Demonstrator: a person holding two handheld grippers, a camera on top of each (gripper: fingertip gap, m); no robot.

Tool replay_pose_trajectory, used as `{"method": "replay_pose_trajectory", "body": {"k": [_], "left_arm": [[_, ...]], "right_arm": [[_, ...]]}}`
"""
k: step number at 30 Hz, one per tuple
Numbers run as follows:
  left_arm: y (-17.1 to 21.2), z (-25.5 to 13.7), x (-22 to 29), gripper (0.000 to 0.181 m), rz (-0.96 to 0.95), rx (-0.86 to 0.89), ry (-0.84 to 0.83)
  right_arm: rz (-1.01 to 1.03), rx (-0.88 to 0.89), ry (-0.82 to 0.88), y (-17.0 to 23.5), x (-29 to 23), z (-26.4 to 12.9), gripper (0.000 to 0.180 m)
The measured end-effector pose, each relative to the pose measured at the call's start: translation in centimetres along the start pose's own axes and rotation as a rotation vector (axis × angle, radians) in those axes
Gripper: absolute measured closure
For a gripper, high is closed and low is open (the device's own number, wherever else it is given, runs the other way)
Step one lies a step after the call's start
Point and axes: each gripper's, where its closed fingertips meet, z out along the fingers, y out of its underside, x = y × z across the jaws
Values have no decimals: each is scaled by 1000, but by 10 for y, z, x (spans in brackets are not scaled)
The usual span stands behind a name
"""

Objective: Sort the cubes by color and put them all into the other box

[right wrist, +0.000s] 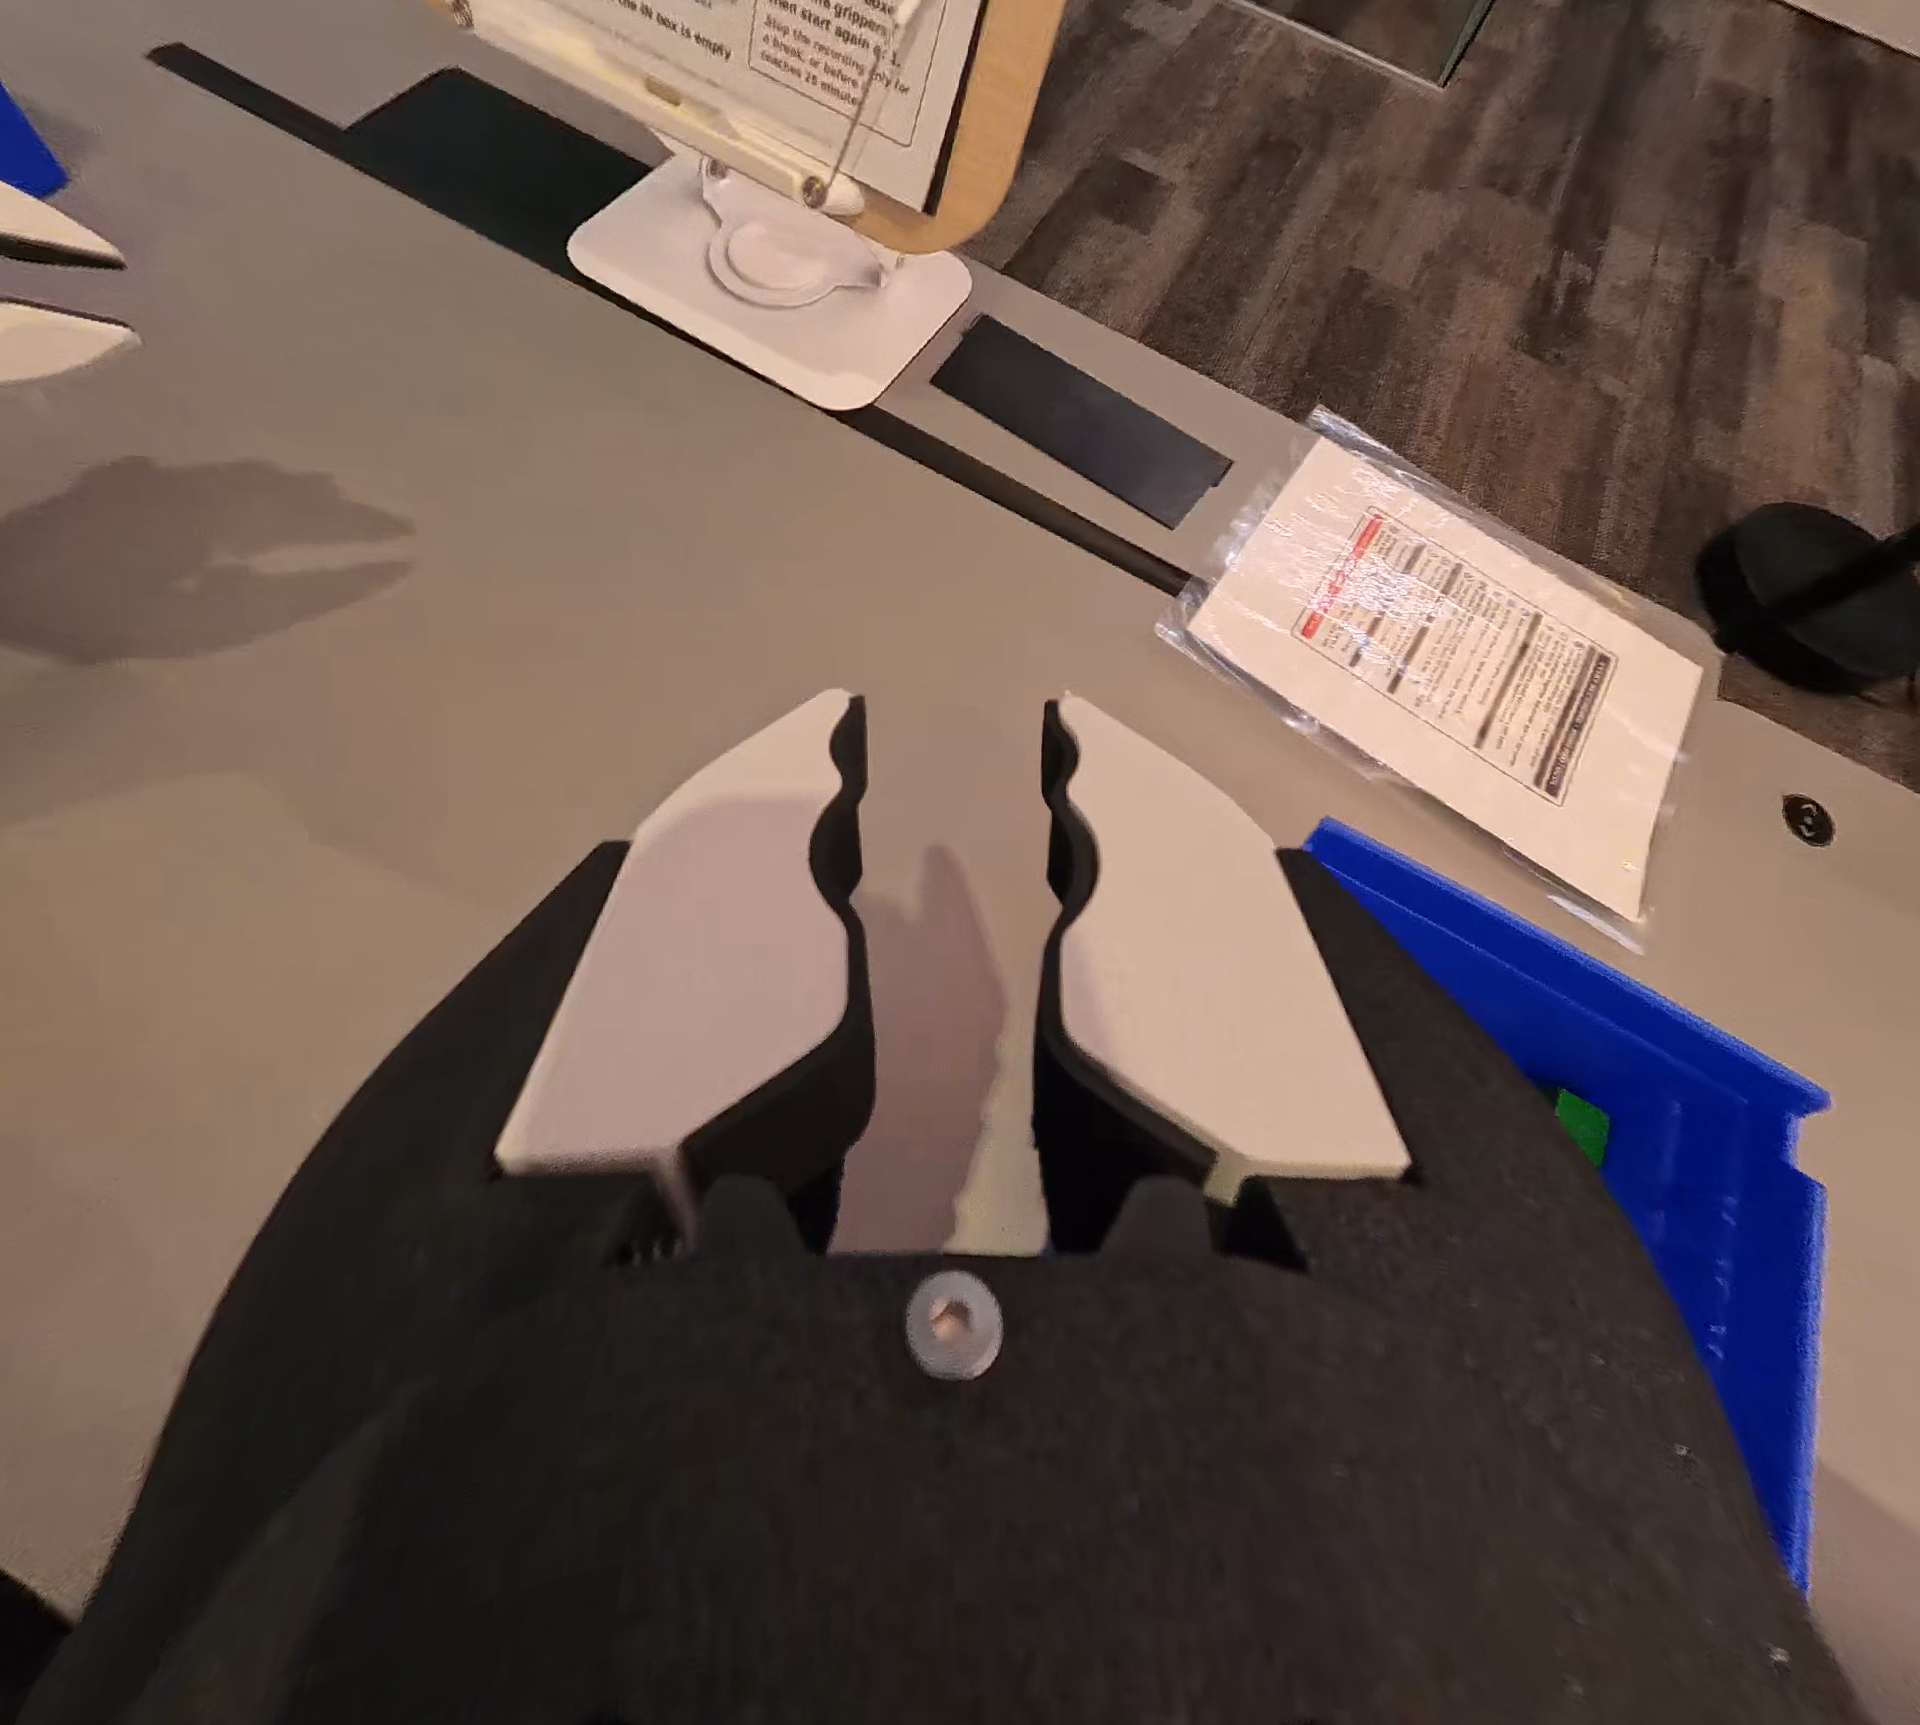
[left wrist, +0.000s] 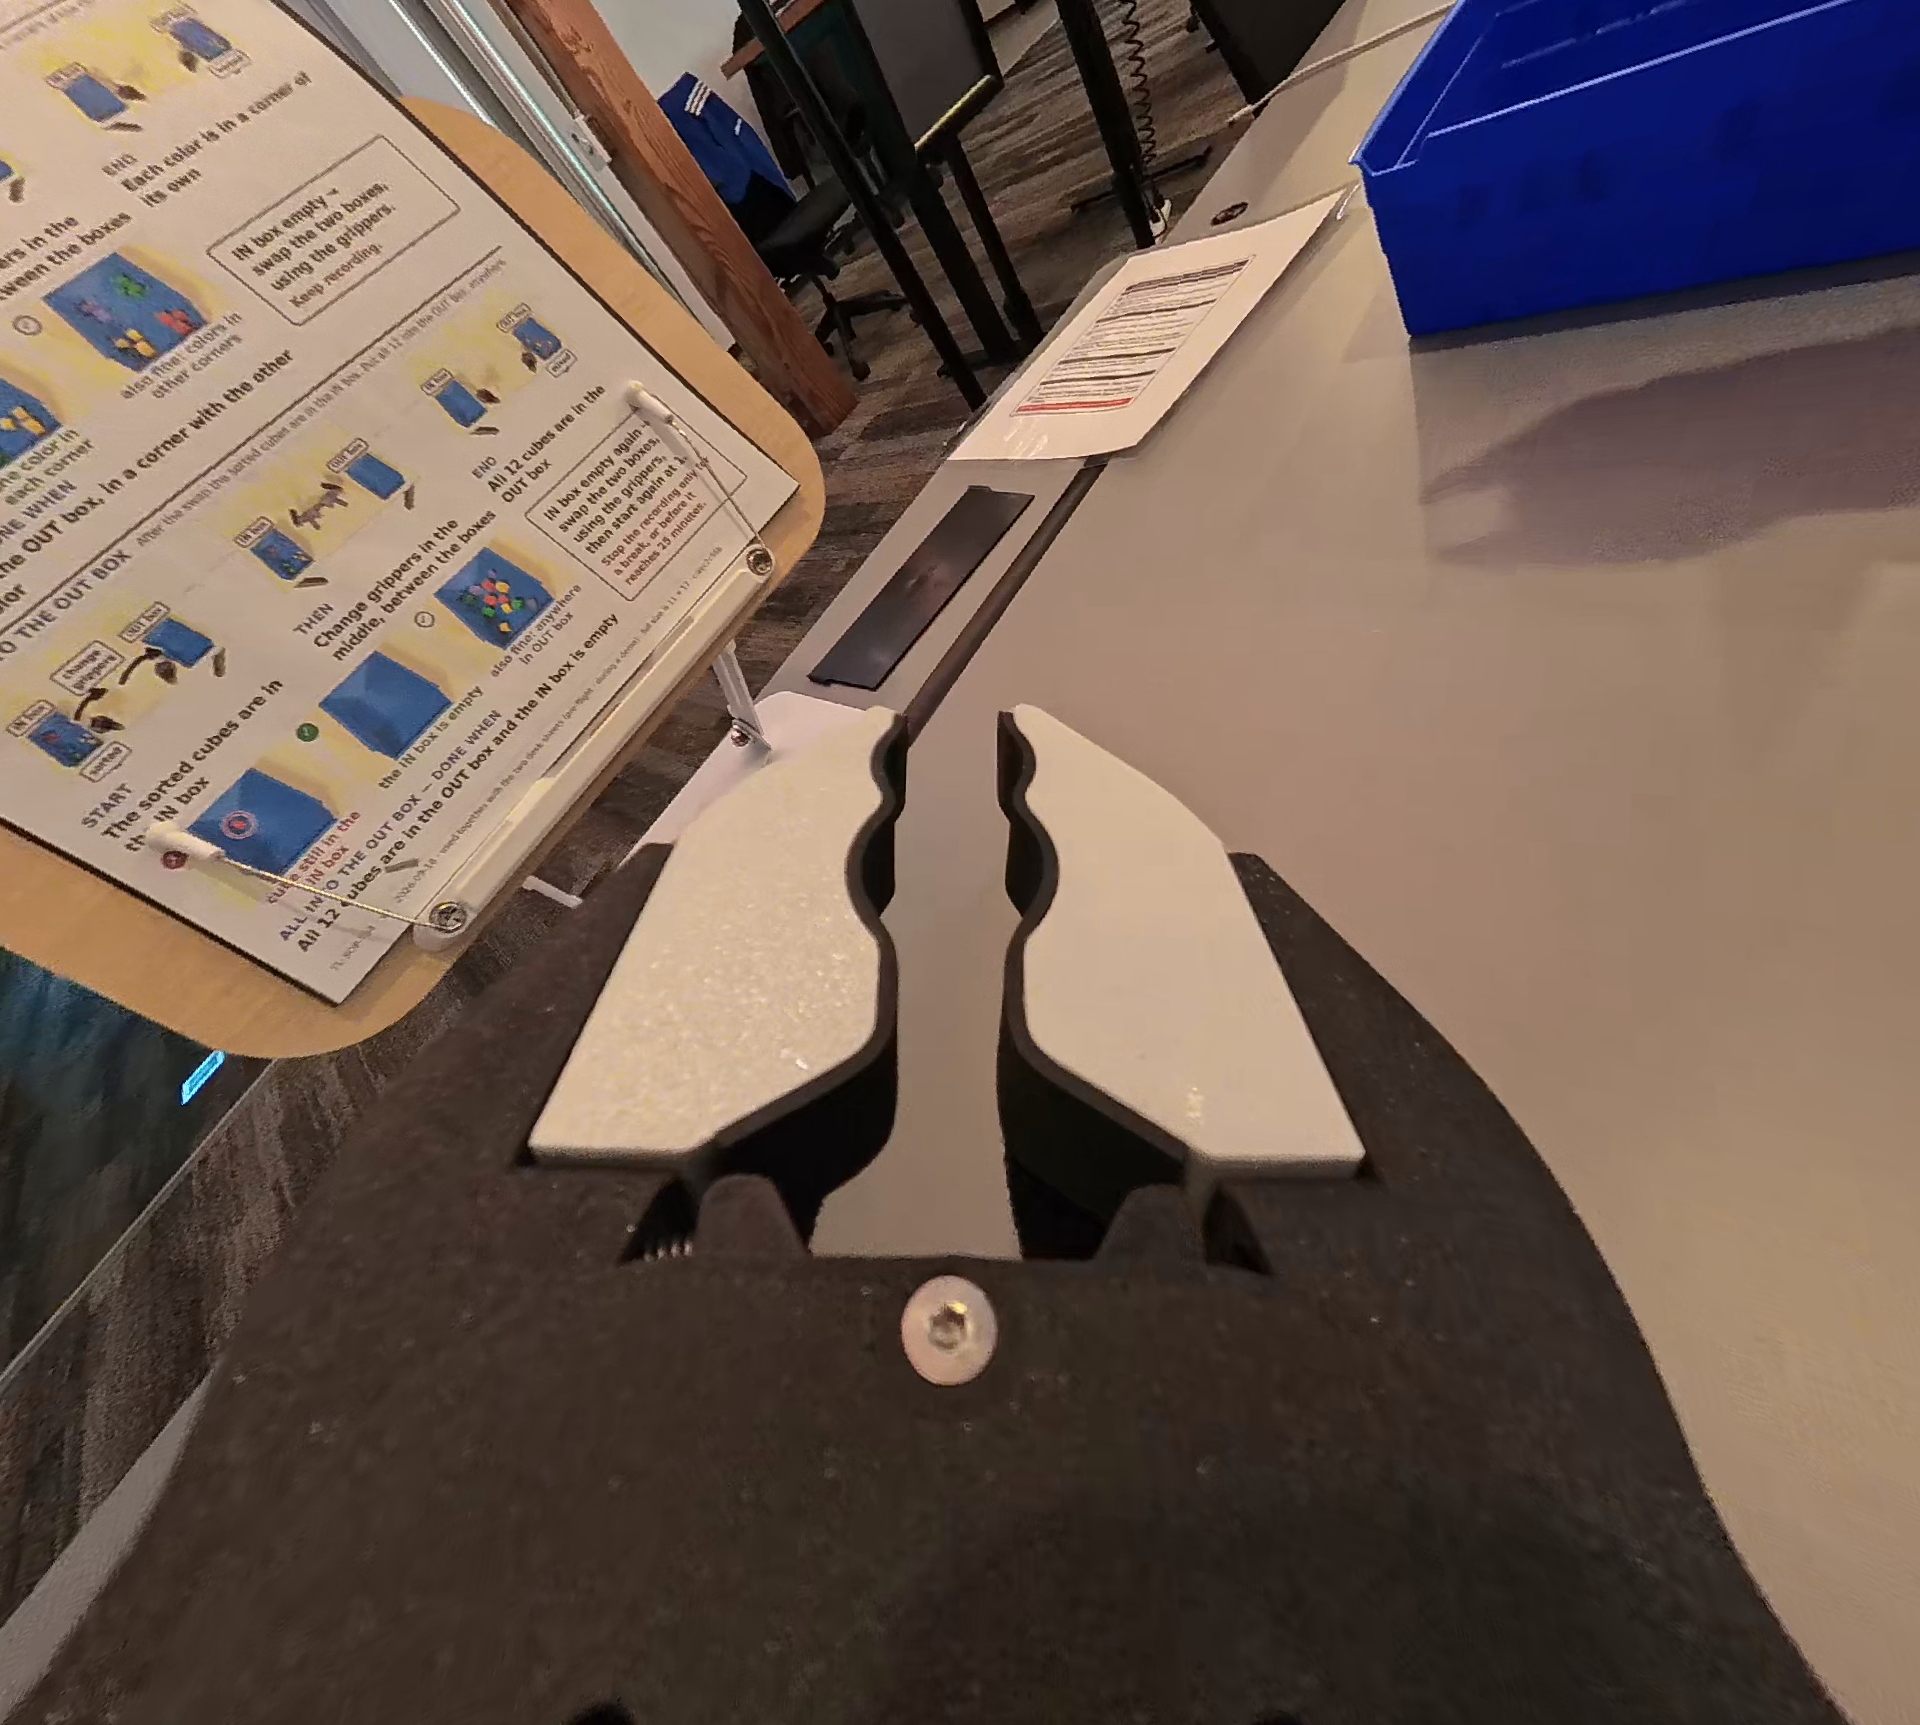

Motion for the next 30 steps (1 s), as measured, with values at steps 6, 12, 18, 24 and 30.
{"method": "replay_pose_trajectory", "body": {"k": [6, 12, 18, 24, 30], "left_arm": [[2, -7, -3, 165, -1, 5, -5], [9, -1, -1, 166, -20, -4, 13], [21, 8, 8, 166, -7, -52, 29], [25, 12, 7, 166, -3, -67, 29], [31, 17, 9, 166, -4, -85, 39]], "right_arm": [[150, -206, 157, 47, 91, 12, 157], [430, -598, 82, 191, 177, 50, 180], [383, -748, 117, 263, 199, 96, 180], [371, -701, 165, 263, 217, 115, 180], [364, -690, 205, 266, 230, 117, 180]]}}
